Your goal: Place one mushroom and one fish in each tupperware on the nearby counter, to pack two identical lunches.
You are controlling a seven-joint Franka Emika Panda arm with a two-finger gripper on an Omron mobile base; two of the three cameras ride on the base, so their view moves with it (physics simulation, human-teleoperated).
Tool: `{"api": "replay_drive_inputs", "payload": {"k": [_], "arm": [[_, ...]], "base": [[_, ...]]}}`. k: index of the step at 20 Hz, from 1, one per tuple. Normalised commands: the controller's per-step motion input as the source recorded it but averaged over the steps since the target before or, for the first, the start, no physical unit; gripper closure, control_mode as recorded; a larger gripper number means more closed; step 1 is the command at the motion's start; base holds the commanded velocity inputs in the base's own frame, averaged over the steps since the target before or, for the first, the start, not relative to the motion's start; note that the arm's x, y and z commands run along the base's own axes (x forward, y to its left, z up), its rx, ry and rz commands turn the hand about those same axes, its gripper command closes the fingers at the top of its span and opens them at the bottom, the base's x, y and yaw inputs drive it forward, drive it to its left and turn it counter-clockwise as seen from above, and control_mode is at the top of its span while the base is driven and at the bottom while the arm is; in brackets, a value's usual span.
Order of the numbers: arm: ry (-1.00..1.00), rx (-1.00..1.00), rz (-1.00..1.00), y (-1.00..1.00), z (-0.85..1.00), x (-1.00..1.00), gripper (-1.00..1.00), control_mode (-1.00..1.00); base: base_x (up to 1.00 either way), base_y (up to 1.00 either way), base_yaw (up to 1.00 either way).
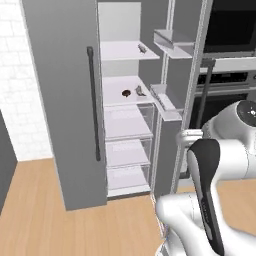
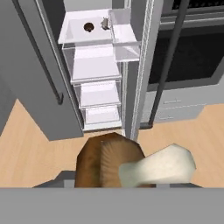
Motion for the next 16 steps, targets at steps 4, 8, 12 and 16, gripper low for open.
{"api": "replay_drive_inputs", "payload": {"k": [4, 8, 12, 16], "arm": [[0.00, 0.00, 0.00, 0.00, 0.00, 0.00, 1.00, 1.00], [0.00, 0.00, 0.00, 0.00, 0.00, 0.00, 1.00, 1.00], [0.00, 0.00, 0.00, 0.00, 0.00, 0.00, 1.00, 1.00], [0.00, 0.00, 0.00, 0.00, 0.00, 0.00, 1.00, 1.00]], "base": [[0.21, -1.00, -0.08], [0.78, -1.00, 0.00], [0.91, -1.00, 0.00], [0.79, -1.00, 0.00]]}}
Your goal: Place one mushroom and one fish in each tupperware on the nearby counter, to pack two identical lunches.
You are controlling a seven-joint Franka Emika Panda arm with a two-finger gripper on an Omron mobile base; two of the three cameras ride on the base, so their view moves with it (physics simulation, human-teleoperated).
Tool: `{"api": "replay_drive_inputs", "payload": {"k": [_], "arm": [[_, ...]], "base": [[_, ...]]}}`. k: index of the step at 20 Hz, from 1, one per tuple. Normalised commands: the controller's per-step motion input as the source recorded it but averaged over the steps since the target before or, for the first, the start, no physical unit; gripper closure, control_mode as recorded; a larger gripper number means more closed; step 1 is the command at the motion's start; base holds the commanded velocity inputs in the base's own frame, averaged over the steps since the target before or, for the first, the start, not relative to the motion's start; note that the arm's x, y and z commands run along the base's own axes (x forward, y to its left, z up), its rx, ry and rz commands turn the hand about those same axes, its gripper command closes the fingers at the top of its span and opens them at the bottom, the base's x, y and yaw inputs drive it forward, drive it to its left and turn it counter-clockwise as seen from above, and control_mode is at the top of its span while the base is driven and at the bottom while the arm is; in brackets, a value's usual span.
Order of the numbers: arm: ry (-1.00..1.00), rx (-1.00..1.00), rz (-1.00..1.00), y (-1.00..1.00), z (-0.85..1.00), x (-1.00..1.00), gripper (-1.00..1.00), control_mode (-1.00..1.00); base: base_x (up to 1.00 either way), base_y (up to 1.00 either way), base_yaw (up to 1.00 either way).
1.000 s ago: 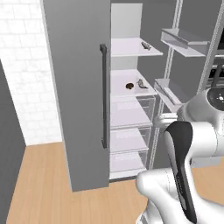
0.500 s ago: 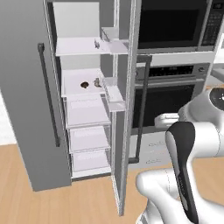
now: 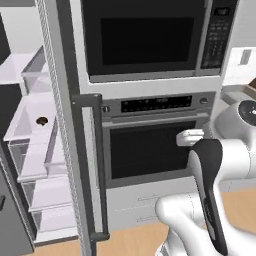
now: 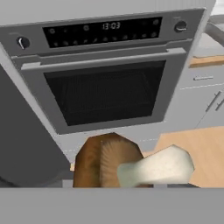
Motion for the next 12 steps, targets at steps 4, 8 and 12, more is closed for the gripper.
{"api": "replay_drive_inputs", "payload": {"k": [4, 8, 12], "arm": [[0.00, 0.00, 0.00, 0.00, 0.00, 0.00, 1.00, 1.00], [0.00, 0.00, 0.00, 0.00, 0.00, 0.00, 1.00, 1.00], [0.00, 0.00, 0.00, 0.00, 0.00, 0.00, 1.00, 1.00]], "base": [[0.48, -1.00, 0.00], [0.34, -1.00, 0.00], [0.46, -1.00, 0.00]]}}
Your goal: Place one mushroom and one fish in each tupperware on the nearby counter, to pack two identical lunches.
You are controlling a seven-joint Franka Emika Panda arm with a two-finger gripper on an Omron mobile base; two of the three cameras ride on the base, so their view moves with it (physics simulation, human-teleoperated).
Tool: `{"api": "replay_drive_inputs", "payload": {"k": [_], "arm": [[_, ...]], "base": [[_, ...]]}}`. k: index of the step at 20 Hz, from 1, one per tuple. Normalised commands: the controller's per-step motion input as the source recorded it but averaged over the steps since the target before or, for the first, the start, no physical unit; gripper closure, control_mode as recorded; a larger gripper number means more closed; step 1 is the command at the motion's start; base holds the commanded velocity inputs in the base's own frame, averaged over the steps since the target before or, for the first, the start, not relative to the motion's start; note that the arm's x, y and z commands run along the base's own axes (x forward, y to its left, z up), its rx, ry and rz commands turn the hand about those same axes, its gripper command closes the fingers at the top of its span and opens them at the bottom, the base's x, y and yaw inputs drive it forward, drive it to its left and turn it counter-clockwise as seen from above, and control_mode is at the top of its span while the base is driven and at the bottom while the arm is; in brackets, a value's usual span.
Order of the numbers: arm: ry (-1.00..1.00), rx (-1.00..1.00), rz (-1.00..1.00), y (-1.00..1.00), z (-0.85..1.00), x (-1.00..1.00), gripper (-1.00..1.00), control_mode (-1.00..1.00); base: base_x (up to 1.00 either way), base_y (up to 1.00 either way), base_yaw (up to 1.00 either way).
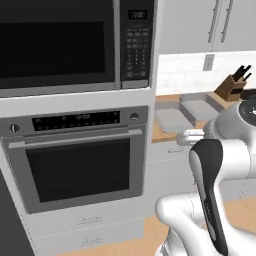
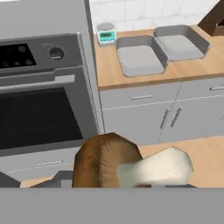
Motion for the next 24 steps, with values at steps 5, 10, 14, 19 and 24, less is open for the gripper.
{"api": "replay_drive_inputs", "payload": {"k": [5, 10, 14, 19, 24], "arm": [[0.00, 0.00, 0.00, 0.00, 0.00, 0.00, 1.00, 1.00], [0.00, 0.00, 0.00, 0.00, 0.00, 0.00, 1.00, 1.00], [0.00, 0.00, 0.00, 0.00, 0.00, 0.00, 1.00, 1.00], [0.00, 0.00, 0.00, 0.00, 0.00, 0.00, 1.00, 1.00], [0.05, -0.01, 0.26, 0.10, -0.47, 0.33, 1.00, -1.00]], "base": [[0.81, -1.00, 0.07], [1.00, -1.00, 0.28], [0.82, -0.50, 0.36], [0.58, -0.03, 0.38], [0.00, 0.00, 0.00]]}}
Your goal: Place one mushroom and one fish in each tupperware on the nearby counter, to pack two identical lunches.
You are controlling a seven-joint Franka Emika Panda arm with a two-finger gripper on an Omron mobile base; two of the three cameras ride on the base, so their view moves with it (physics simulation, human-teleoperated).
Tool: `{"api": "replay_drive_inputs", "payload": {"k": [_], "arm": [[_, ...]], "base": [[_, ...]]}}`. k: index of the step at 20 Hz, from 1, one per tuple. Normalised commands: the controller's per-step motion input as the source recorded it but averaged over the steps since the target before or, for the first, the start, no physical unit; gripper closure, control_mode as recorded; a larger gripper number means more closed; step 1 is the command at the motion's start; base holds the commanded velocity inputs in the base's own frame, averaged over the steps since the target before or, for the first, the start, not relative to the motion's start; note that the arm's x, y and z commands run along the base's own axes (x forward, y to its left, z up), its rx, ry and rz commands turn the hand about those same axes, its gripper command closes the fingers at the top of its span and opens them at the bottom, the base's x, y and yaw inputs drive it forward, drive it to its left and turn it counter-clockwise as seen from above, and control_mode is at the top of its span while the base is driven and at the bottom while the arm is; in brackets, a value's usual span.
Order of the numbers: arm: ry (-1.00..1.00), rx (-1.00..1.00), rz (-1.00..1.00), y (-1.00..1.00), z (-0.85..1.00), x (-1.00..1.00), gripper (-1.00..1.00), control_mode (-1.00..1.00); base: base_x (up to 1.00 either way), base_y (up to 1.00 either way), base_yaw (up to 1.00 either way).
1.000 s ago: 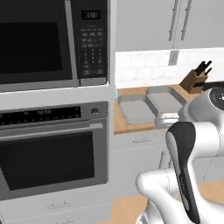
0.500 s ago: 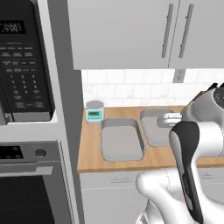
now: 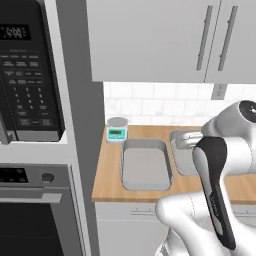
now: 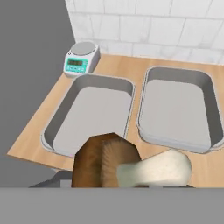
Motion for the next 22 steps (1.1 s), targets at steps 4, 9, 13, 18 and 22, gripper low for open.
{"api": "replay_drive_inputs", "payload": {"k": [4, 9, 13, 18, 22], "arm": [[0.18, -0.02, 0.09, 0.41, -0.75, 0.78, 1.00, -1.00], [0.25, -0.06, 0.01, 0.53, -0.61, 0.97, 1.00, -1.00], [0.16, -0.04, 0.00, 0.34, -0.64, 0.99, 1.00, -1.00], [0.10, 0.00, 0.03, 0.06, -0.73, 0.84, 1.00, -1.00], [0.12, 0.00, 0.03, 0.00, -0.62, 0.87, 1.00, -1.00]], "base": [[0.00, 0.00, 0.00], [0.00, 0.00, 0.00], [0.00, 0.00, 0.00], [0.00, 0.00, 0.00], [0.00, 0.00, 0.00]]}}
